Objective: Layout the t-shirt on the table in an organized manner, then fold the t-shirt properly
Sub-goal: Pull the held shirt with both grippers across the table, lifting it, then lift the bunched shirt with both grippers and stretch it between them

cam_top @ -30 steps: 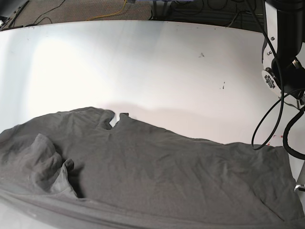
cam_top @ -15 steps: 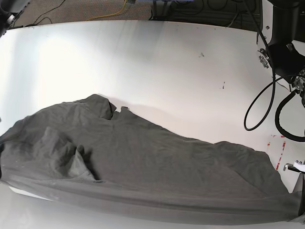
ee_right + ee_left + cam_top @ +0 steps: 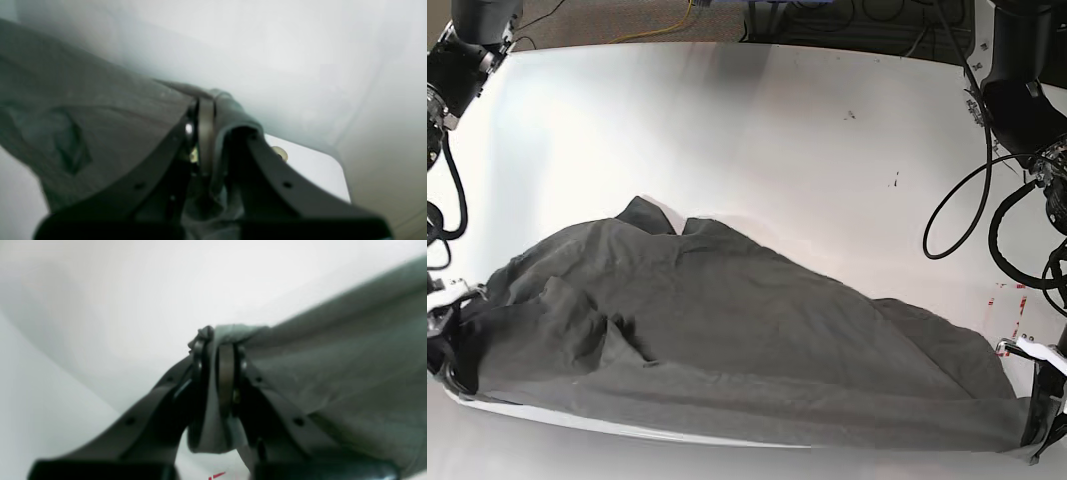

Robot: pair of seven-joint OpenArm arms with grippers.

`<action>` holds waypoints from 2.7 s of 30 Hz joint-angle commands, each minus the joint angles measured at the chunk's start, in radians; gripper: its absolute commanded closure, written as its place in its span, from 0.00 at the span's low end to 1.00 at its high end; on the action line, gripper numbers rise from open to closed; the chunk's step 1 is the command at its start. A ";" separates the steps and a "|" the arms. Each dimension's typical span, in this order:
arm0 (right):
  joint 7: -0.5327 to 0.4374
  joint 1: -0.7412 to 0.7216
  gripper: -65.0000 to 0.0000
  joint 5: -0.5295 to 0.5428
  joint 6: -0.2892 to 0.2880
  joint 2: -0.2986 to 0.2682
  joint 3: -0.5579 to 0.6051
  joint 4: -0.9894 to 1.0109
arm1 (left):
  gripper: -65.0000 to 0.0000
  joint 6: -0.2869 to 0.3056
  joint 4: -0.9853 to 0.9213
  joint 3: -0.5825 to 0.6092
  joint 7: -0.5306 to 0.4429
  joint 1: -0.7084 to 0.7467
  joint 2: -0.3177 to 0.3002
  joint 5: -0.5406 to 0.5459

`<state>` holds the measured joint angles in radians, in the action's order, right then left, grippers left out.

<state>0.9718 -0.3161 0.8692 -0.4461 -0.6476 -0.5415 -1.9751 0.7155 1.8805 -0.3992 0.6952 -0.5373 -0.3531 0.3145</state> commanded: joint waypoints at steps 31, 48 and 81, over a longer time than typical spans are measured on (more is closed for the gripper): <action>-0.109 -0.159 1.00 -0.522 -0.001 0.202 0.166 0.012 | 0.96 -0.017 -0.210 0.119 -0.234 -0.042 0.025 -0.196; -0.112 -0.163 1.00 -0.520 -0.001 0.193 0.165 -0.033 | 0.96 -0.017 -0.040 0.153 -0.197 -0.103 0.025 -0.197; -0.592 0.223 1.00 -0.523 0.010 0.205 0.024 -0.051 | 0.96 -0.017 0.084 -0.103 -0.242 0.153 0.024 -0.189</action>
<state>0.4175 -0.1009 0.3447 -0.4458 -0.4294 -0.5098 -2.0087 0.7185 1.9484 -0.4973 0.4740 -0.3836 -0.3130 0.1268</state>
